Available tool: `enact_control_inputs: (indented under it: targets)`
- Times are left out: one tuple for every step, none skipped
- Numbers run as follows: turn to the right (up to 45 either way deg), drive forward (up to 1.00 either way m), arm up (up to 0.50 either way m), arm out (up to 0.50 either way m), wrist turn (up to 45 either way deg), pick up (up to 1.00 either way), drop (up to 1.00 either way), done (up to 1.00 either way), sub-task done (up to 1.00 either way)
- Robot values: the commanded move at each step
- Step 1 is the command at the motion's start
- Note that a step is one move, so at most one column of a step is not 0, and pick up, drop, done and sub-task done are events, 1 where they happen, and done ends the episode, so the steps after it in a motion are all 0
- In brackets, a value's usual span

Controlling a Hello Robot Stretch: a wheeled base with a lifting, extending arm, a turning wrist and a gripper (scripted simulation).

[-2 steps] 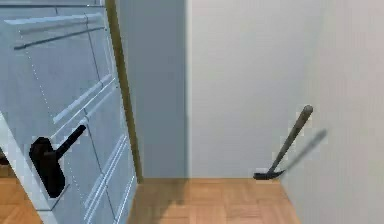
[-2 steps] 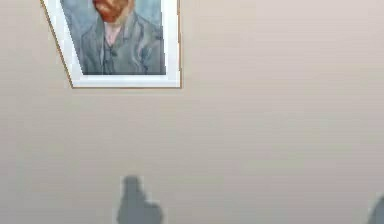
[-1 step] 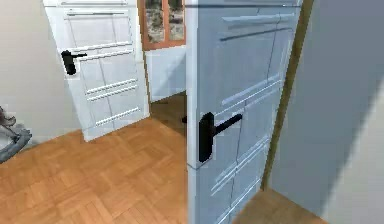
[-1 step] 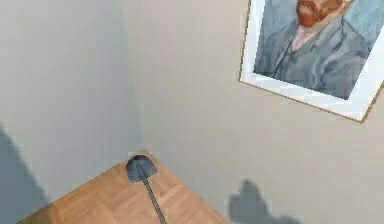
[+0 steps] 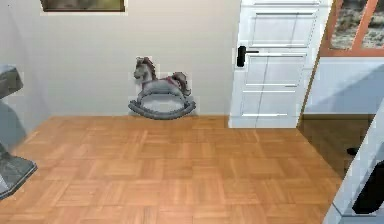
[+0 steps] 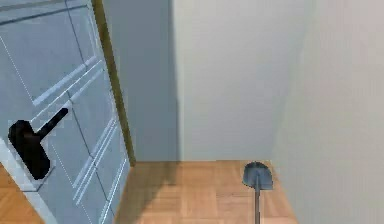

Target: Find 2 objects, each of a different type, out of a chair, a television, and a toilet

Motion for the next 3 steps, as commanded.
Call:
enact_control_inputs:
  targets:
    - [-45.0, 0.0, 0.0, 0.0, 0.0, 0.0, 0.0, 0.0, 0.0]
    - [-45.0, 0.0, 0.0, 0.0, 0.0, 0.0, 0.0, 0.0, 0.0]
    - [0.0, 0.45, 0.0, 0.0, 0.0, 0.0, 0.0, 0.0, 0.0]
